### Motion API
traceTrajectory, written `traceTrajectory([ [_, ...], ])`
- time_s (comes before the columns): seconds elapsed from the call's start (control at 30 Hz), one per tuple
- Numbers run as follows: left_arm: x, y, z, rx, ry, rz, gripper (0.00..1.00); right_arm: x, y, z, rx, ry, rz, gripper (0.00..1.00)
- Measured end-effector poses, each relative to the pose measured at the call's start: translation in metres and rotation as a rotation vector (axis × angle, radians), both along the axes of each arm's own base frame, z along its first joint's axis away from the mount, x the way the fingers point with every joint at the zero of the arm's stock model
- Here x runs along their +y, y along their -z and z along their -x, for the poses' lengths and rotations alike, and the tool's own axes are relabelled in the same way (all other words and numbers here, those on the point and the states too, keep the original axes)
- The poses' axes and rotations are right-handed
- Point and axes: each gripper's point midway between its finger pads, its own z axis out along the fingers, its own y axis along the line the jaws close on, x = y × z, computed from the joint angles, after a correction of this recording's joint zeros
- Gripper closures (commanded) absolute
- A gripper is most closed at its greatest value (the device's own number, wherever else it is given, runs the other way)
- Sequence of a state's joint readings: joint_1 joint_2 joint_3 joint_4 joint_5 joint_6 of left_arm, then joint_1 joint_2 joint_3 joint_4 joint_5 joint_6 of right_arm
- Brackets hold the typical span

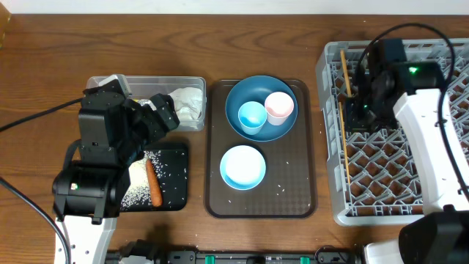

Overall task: Sort waste into correct bins and load items into the dishwasher rack
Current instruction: 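Insert the second chopstick into the rack with the right gripper, then reach the left gripper to the light-blue cup and grasp it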

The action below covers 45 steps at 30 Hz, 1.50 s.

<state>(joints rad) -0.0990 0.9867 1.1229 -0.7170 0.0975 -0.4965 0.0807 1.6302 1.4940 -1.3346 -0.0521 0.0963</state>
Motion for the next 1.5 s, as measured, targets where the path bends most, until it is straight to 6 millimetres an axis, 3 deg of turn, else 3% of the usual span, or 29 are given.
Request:
traceTrajectory([
  [0.4,0.000,0.000,0.000,0.000,0.000,0.000,0.02,-0.001,0.041,0.011,0.048,-0.009,0.005,0.95],
  [0.43,0.000,0.000,0.000,0.000,0.000,0.000,0.02,-0.001,0.043,0.012,0.054,-0.010,0.005,0.92],
  [0.57,0.000,0.000,0.000,0.000,0.000,0.000,0.02,-0.002,0.047,0.015,0.063,-0.014,0.012,0.60],
  [0.63,0.000,0.000,0.000,0.000,0.000,0.000,0.02,-0.003,0.047,0.015,0.064,-0.017,0.016,0.53],
  [0.9,0.000,0.000,0.000,0.000,0.000,0.000,0.02,-0.003,0.047,0.017,0.069,-0.021,0.019,0.51],
  [1.1,0.000,0.000,0.000,0.000,0.000,0.000,0.02,0.010,0.044,0.022,0.091,-0.030,-0.060,0.51],
  [1.27,0.000,0.000,0.000,0.001,0.000,0.000,0.02,0.022,0.029,0.000,0.001,-0.053,-0.124,0.59],
  [1.37,0.000,0.000,0.000,-0.001,0.000,0.000,0.02,0.031,0.017,-0.021,-0.085,-0.066,-0.162,0.58],
  [1.5,-0.001,-0.005,-0.004,-0.027,0.003,0.006,0.02,0.037,0.015,-0.022,-0.091,-0.073,-0.197,0.57],
])
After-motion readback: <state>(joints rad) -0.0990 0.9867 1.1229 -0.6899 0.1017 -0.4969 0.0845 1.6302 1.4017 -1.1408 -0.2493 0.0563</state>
